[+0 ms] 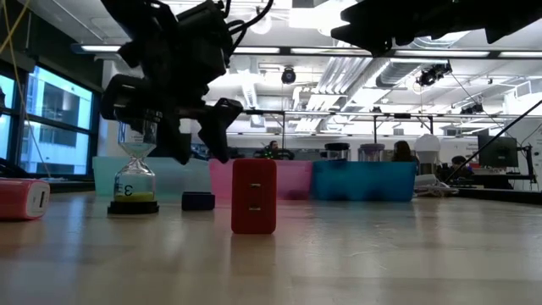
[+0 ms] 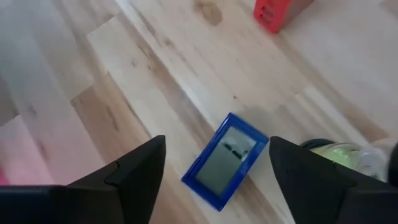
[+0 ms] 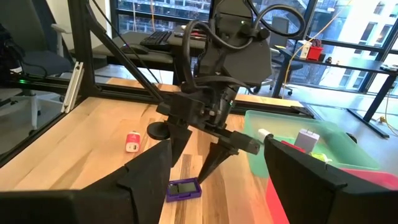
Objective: Pick & Place Office items
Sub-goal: Put the dark blue digital clock into the pink bin
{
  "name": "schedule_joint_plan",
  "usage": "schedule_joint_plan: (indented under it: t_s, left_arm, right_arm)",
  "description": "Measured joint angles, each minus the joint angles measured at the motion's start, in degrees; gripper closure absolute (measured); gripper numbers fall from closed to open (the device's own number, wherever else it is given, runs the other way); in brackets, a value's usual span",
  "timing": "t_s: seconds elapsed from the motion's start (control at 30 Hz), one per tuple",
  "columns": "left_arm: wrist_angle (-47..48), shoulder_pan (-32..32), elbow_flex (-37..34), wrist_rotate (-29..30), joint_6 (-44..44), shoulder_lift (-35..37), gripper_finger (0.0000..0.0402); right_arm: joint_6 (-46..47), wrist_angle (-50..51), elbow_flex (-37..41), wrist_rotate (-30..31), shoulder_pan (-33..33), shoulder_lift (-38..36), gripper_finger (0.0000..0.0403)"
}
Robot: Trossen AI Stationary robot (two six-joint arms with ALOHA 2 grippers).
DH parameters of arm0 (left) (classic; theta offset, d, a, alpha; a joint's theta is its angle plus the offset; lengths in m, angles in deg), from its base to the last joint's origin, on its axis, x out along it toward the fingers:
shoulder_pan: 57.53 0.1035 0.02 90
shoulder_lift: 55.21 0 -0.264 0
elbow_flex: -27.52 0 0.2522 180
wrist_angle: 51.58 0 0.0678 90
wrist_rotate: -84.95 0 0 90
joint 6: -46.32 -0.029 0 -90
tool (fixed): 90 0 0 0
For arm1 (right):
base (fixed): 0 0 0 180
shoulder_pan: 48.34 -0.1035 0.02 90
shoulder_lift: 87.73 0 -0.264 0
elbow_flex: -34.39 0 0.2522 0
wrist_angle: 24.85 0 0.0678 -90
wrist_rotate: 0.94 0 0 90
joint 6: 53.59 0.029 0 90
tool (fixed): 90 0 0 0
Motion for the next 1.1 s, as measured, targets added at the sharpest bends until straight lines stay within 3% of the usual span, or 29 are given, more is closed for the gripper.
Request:
schedule_joint_plan:
  t_s: [0.17,0.53,0.8,1.1]
  left_arm:
    - [0.0,-0.3,0.0,4.3,2.9,0.0,0.0098]
    - [-0.1,0.3,0.0,4.2,-3.7,-2.4,0.0096]
    - [-0.1,2.3,-0.1,0.5,-4.0,-4.7,0.0096]
    - [0.6,2.4,0.0,0.4,-4.0,-5.6,0.0096]
  right_arm:
    - [0.0,0.0,0.0,0.0,0.0,0.0,0.0155]
    - [0.0,0.0,0.0,0.0,0.0,0.0,0.0155]
    - [0.0,0.0,0.0,-0.1,0.2,0.0,0.0155]
    - [0.0,-1.6,0.0,-0.1,1.1,2.9,0.0155]
